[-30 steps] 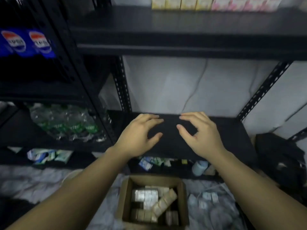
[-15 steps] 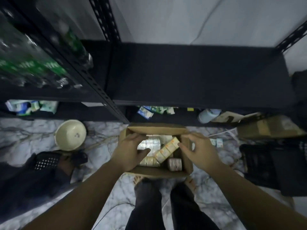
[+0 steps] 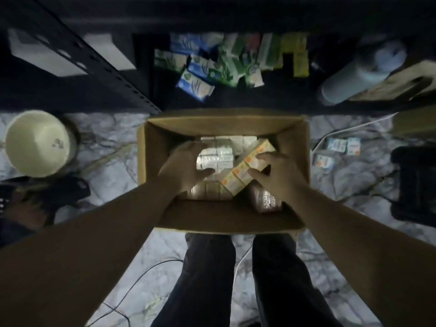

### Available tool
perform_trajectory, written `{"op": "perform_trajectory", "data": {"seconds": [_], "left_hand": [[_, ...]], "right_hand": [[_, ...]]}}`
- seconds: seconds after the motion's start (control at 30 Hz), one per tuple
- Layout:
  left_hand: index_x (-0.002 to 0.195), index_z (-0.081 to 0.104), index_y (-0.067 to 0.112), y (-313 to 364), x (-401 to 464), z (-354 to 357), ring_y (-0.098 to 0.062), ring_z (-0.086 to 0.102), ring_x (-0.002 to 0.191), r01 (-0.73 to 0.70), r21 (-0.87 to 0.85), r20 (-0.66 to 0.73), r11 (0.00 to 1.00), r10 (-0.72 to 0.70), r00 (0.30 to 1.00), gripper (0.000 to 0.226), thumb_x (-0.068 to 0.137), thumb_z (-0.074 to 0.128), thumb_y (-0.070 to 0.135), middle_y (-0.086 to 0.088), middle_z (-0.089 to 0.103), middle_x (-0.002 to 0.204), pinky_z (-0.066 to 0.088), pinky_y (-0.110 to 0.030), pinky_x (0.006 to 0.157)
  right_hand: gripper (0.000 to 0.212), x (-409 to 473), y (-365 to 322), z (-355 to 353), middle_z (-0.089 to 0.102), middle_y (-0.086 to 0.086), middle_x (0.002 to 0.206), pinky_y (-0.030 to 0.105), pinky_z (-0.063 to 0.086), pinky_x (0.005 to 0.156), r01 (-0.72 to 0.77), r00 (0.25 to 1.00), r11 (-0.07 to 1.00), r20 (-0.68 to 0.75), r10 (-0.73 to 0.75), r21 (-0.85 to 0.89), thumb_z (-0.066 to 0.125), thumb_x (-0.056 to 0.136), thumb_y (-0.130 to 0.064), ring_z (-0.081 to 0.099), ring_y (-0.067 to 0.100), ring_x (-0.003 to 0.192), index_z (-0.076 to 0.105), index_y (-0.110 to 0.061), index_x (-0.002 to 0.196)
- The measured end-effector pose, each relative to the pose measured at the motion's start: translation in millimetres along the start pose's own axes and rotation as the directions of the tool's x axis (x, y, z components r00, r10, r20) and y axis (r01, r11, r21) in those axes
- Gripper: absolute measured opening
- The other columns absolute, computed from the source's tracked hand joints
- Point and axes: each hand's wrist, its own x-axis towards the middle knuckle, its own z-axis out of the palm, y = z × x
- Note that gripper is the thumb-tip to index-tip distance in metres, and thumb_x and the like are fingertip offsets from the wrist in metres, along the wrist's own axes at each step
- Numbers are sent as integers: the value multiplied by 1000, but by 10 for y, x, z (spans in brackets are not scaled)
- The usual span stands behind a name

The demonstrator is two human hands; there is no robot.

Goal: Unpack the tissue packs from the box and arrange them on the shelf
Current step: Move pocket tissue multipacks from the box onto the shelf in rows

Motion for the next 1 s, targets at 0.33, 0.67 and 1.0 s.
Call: {"op": "perform_trajectory", "data": {"seconds": [0.33, 0.67, 1.0], "left_hand": [[159, 27, 30, -536, 813, 904, -37, 29, 149, -52, 345, 18, 937, 48, 999, 108, 71, 89, 46, -9, 36, 160, 15, -60, 124], [156, 32, 38, -550, 866, 782, -41, 45, 136, 6, 260, -44, 966, 6, 999, 93, 77, 78, 55, -12, 51, 146, 37, -54, 109], [157, 40, 32, -170, 155, 18, -33, 51, 129, -40, 56, -173, 998, 49, 984, 97, 75, 84, 59, -10, 61, 134, 45, -44, 109]], "right_hand": [[107, 742, 585, 914, 3, 7, 172, 53, 13, 123, 147, 980, 928, 175, -91, -343, 88, 67, -34, 3, 37, 155, 30, -43, 156], [87, 908, 593, 898, 55, 2, 138, 64, 12, 118, 260, 966, 888, 110, -235, -381, 84, 60, -60, 37, 31, 139, 56, -35, 138], [90, 153, 148, 206, 57, 5, 123, 51, 36, 105, 348, 936, 908, 26, -352, -235, 82, 65, -64, 53, 32, 119, 58, -24, 142]]}}
